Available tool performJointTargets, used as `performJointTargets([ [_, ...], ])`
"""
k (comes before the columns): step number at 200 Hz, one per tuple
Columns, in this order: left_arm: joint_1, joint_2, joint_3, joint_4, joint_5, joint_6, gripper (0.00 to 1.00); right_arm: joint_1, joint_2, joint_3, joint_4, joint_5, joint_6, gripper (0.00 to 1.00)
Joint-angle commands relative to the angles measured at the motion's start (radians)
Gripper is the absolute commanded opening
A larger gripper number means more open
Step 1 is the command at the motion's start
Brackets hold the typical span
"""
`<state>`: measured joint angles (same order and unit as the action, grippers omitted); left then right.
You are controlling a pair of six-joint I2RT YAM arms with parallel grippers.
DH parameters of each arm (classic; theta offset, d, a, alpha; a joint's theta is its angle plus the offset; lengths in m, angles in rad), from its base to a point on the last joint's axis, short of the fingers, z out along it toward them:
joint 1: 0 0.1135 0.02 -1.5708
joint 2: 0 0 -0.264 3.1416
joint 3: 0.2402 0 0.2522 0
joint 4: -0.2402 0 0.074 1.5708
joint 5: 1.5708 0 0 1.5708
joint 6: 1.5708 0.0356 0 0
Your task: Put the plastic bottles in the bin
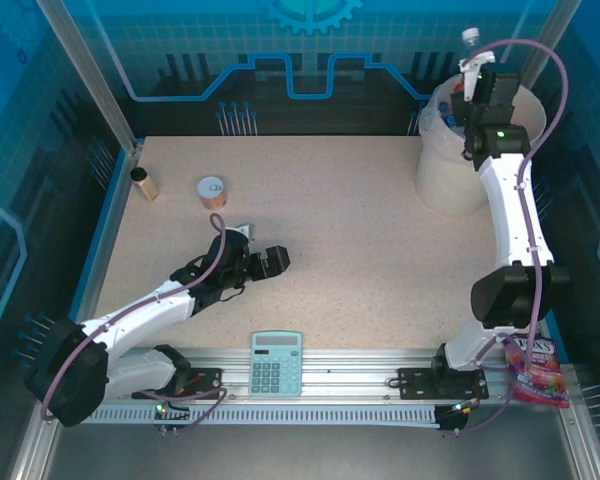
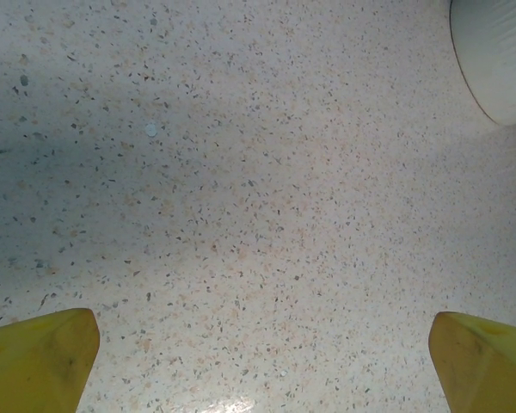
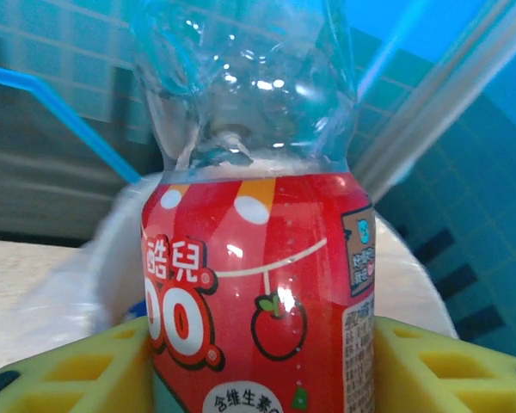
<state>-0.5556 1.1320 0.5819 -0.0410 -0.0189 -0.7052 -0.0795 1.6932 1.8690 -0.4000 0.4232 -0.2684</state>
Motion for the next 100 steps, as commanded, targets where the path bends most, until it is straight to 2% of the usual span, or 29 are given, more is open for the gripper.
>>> performJointTargets([
  [1,0.006,-0.032,0.005,-0.004,-0.007,0.009,0.99,-0.044,0.015,-0.011,0.165,0.017,-0.035,0.58],
  [56,0.006,-0.013,0.000,0.006,-0.004,0.003,0.99,-0.117,0.152,0.101,0.158,-0.012,-0.025,0.60],
  [100,0.006,-0.012,-0.004,0.007,0.001,-0.012,0.99,-0.127,0.205,0.125,0.206,-0.035,-0.036,0.60],
])
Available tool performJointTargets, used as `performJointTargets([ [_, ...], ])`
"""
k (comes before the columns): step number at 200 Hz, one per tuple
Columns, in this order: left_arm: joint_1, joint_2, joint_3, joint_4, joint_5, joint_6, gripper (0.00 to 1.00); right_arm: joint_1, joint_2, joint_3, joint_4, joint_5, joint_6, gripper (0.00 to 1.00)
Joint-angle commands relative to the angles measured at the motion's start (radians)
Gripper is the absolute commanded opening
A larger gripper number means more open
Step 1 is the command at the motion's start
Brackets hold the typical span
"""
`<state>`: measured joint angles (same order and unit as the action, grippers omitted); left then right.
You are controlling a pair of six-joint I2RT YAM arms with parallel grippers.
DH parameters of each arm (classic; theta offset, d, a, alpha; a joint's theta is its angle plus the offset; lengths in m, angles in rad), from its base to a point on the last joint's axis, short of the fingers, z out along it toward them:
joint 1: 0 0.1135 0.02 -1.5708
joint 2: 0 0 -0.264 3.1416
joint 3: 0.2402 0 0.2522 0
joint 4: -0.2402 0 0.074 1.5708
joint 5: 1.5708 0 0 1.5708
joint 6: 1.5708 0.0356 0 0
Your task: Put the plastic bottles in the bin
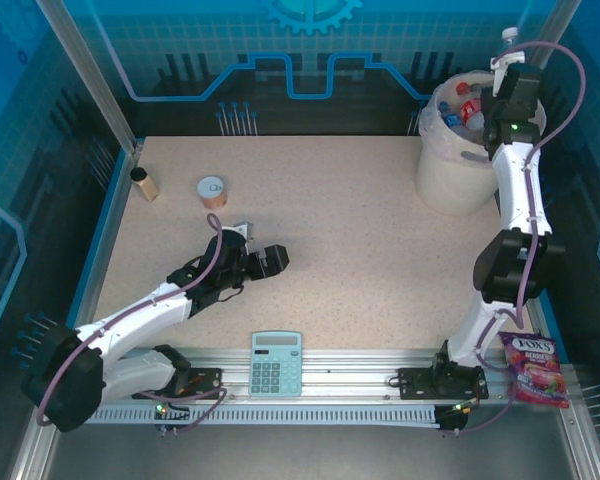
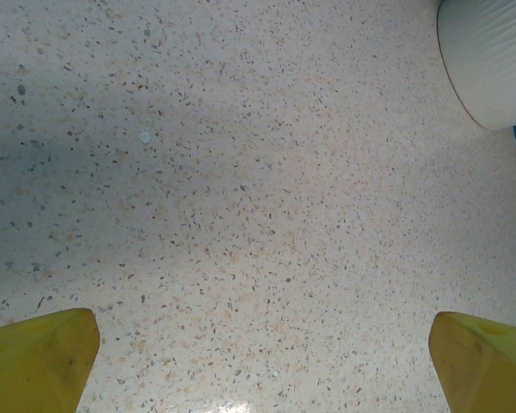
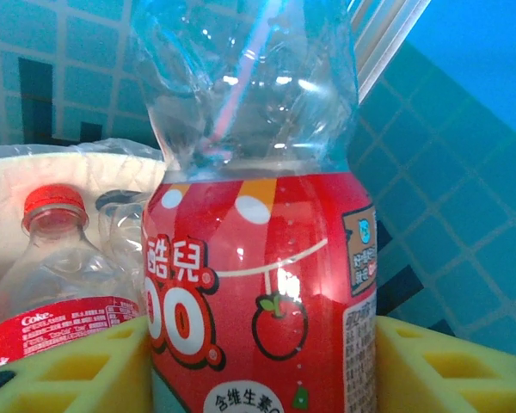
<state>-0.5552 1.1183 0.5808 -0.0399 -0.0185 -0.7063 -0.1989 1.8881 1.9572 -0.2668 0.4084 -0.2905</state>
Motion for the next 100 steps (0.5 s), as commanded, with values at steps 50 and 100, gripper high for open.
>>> performJointTargets([
  [50,0.005,0.001,-0.034,0.035,-0.006,-0.027,0.99,-0.003,0.018,-0.041,0.099,-0.008,-0.033,0.65],
  [100,0.007,0.010,-0.020,0.014,-0.015,-0.010,0.99,-0.023,0.044,-0.053,0.038,-0.053,0.051,0.66],
])
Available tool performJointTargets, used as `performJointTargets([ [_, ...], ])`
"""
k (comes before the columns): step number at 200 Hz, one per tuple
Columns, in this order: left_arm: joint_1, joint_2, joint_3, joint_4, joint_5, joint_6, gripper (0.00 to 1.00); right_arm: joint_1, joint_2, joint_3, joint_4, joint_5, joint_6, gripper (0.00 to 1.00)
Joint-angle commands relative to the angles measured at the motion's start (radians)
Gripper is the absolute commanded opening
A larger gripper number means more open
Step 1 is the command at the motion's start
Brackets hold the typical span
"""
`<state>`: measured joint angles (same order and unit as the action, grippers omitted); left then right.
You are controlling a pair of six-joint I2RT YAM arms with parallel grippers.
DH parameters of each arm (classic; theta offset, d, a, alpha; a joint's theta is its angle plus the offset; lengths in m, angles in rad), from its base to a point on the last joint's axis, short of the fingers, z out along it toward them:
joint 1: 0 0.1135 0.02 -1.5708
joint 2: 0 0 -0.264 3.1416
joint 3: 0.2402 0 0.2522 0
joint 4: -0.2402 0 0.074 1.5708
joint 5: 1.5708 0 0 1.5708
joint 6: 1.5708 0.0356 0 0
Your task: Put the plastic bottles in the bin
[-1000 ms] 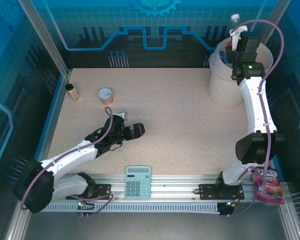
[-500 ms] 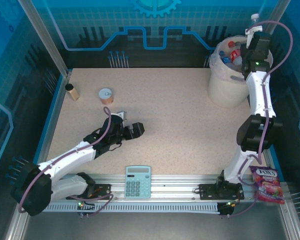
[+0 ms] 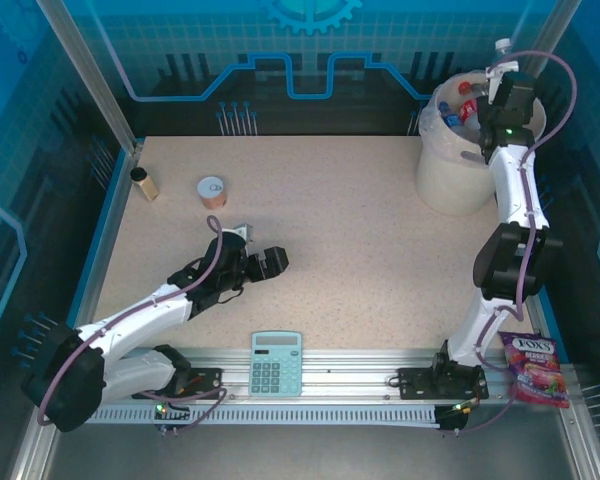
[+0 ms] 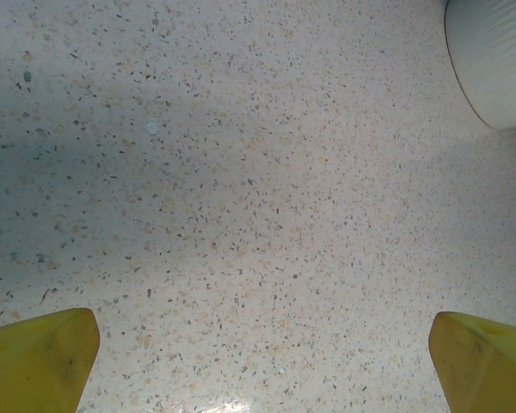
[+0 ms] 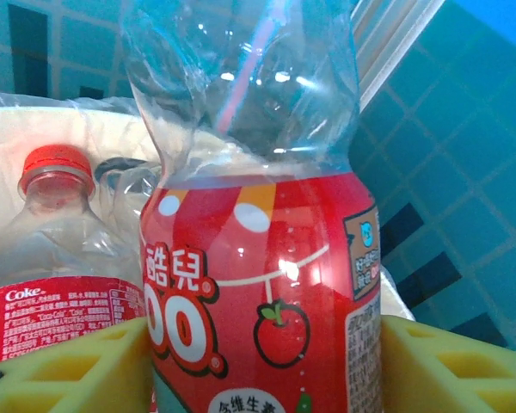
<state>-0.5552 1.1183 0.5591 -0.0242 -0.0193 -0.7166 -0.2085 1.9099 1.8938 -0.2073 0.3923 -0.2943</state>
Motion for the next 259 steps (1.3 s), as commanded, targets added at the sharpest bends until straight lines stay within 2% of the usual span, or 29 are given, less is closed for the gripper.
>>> performJointTargets([
  [1,0.006,0.009,0.002,-0.001,-0.015,0.000,0.99,-0.013,0.023,0.013,-0.024,-0.037,0.056,0.66],
  [51,0.006,0.056,0.029,0.015,0.001,0.001,0.99,-0.032,0.057,0.180,-0.253,-0.082,0.136,0.85],
  [92,0.005,0.091,0.045,0.036,0.015,0.000,0.99,-0.037,0.022,0.239,-0.284,-0.116,0.184,0.87],
  [123,0.005,0.105,0.050,0.046,0.020,-0.003,0.99,-0.034,-0.016,0.204,-0.252,-0.147,0.212,0.85],
  [162,0.006,0.100,0.055,0.036,0.019,0.003,0.99,-0.036,0.009,0.187,-0.208,-0.159,0.226,0.67],
  [228,0.005,0.066,0.035,0.016,0.001,-0.001,0.99,-0.047,0.084,0.119,-0.173,-0.191,0.273,0.63],
  [259,0.006,0.052,0.036,0.002,-0.007,0.005,0.99,-0.046,0.061,0.096,-0.161,-0.193,0.270,0.63],
])
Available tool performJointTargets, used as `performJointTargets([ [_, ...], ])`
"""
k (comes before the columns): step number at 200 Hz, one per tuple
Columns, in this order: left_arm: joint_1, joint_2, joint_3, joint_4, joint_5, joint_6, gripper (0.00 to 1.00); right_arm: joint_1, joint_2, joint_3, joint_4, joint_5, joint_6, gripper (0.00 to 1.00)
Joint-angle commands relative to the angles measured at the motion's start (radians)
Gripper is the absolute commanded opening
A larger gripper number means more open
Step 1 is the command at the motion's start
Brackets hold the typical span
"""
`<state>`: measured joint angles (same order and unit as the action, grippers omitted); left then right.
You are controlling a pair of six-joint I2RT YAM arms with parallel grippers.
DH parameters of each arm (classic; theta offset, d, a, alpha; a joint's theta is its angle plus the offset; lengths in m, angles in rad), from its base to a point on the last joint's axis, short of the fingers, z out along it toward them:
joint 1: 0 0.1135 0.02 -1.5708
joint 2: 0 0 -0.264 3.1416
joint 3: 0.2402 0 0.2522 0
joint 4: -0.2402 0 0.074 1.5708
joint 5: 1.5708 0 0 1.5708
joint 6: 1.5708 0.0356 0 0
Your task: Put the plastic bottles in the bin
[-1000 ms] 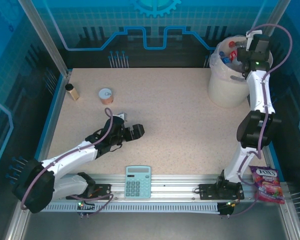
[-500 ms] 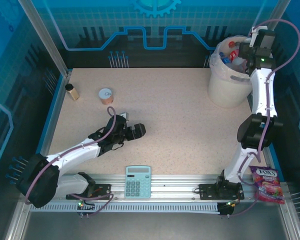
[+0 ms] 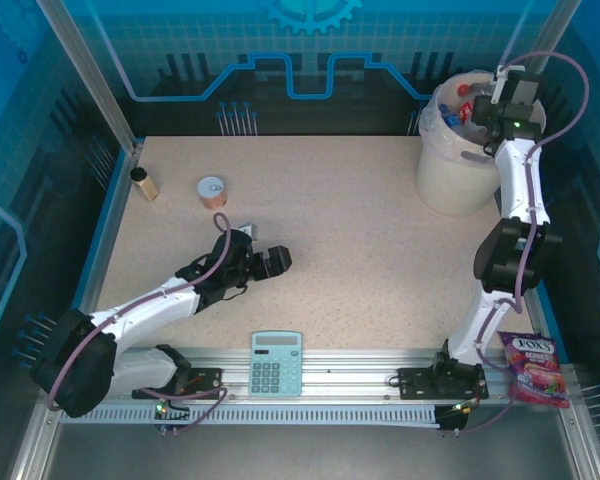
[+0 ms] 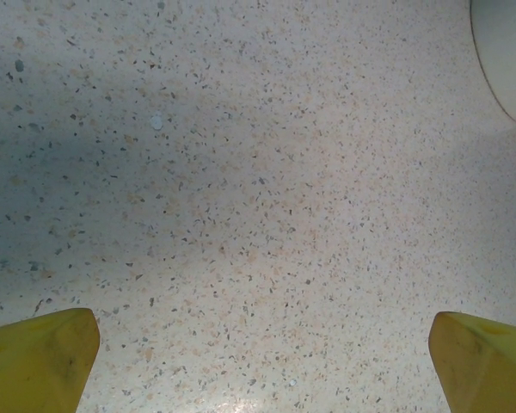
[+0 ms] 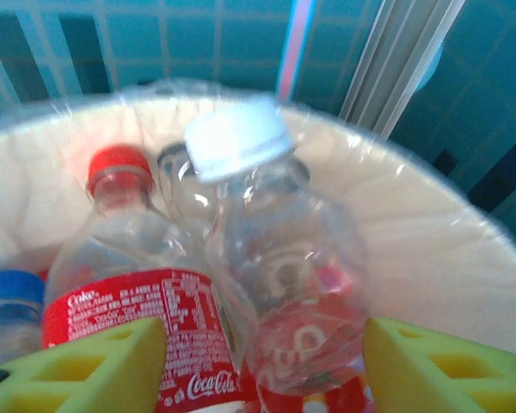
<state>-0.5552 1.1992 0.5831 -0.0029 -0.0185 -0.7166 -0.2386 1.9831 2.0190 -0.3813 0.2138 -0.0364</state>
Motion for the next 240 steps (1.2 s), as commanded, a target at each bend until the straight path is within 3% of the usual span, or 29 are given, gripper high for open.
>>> performJointTargets([
  [1,0.007,-0.029,0.012,-0.020,-0.008,0.006,0.99,-0.016,-0.014,-0.031,0.015,-0.014,0.012,0.63],
  [56,0.010,-0.037,0.075,-0.096,-0.041,0.074,0.99,0.008,-0.170,-0.048,0.037,-0.023,-0.014,0.69],
  [94,0.050,-0.087,0.156,-0.226,-0.115,0.171,0.99,0.045,-0.325,-0.184,0.084,-0.027,-0.011,0.76],
  [122,0.120,-0.148,0.193,-0.309,-0.152,0.232,0.99,0.108,-0.482,-0.361,0.102,-0.058,-0.008,0.79],
  [170,0.242,-0.251,0.194,-0.388,-0.262,0.353,0.99,0.360,-0.824,-0.772,0.145,-0.021,0.007,0.81],
  [201,0.298,-0.290,0.108,-0.321,-0.373,0.467,0.99,0.489,-0.929,-0.984,0.107,0.000,0.014,0.90],
  [215,0.326,-0.294,0.061,-0.268,-0.430,0.510,0.99,0.500,-0.946,-1.088,0.138,-0.012,0.023,1.00],
  [240,0.386,-0.271,-0.029,-0.134,-0.469,0.587,0.99,0.485,-0.927,-1.265,0.300,0.026,0.005,1.00],
])
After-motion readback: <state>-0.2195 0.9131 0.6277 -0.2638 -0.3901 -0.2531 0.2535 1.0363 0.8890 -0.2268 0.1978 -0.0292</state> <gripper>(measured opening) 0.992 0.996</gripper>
